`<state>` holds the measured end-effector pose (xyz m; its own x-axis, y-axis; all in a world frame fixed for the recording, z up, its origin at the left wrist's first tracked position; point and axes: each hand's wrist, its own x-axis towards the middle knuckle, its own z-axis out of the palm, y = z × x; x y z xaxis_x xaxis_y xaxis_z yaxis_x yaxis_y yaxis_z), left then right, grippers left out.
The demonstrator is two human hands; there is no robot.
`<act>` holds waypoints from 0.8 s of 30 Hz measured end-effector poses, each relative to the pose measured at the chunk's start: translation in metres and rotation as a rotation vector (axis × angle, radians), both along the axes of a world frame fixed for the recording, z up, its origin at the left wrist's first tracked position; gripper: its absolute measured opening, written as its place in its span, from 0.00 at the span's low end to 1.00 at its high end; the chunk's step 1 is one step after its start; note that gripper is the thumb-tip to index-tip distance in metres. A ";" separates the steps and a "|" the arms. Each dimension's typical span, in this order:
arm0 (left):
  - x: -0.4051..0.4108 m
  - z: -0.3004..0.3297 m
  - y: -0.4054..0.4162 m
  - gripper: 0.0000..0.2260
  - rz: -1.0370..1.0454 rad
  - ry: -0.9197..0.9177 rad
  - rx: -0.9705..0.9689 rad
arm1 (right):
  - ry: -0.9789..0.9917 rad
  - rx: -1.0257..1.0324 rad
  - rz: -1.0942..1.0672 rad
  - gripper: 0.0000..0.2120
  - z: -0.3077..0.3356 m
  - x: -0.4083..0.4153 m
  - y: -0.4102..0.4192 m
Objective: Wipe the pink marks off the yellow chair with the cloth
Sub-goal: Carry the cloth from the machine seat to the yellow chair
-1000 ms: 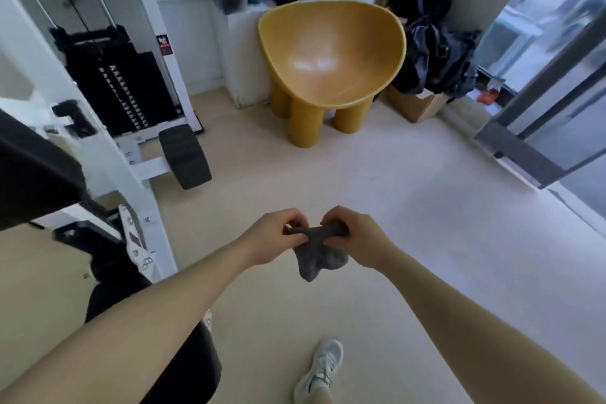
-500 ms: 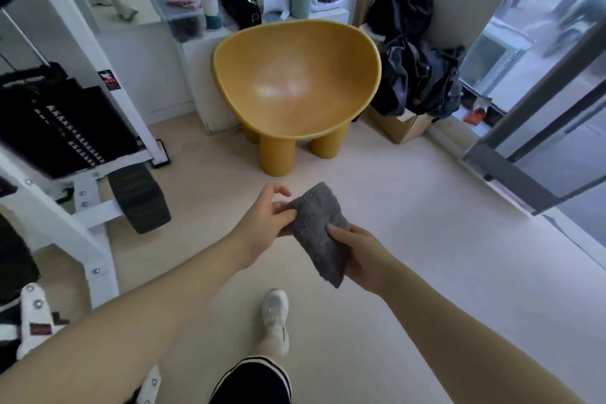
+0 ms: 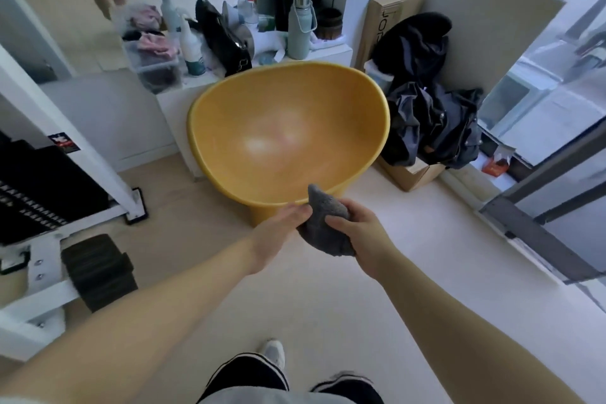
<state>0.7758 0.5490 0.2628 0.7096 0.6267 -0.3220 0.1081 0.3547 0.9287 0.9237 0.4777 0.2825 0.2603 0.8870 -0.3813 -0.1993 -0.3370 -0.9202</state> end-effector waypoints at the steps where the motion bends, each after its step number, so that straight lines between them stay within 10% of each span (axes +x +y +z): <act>1: 0.006 -0.001 0.013 0.11 -0.008 -0.025 -0.019 | -0.008 0.004 0.002 0.11 -0.004 0.006 0.016; 9: 0.054 -0.038 0.103 0.16 0.216 -0.098 -0.237 | -0.094 -0.007 0.233 0.37 -0.046 0.054 0.140; 16: 0.100 -0.073 0.182 0.10 0.802 0.024 -0.353 | 0.073 -0.135 0.571 0.25 -0.074 0.095 0.269; 24: 0.101 -0.159 0.233 0.21 1.080 0.583 -0.308 | -0.234 -0.228 0.803 0.13 -0.165 0.123 0.363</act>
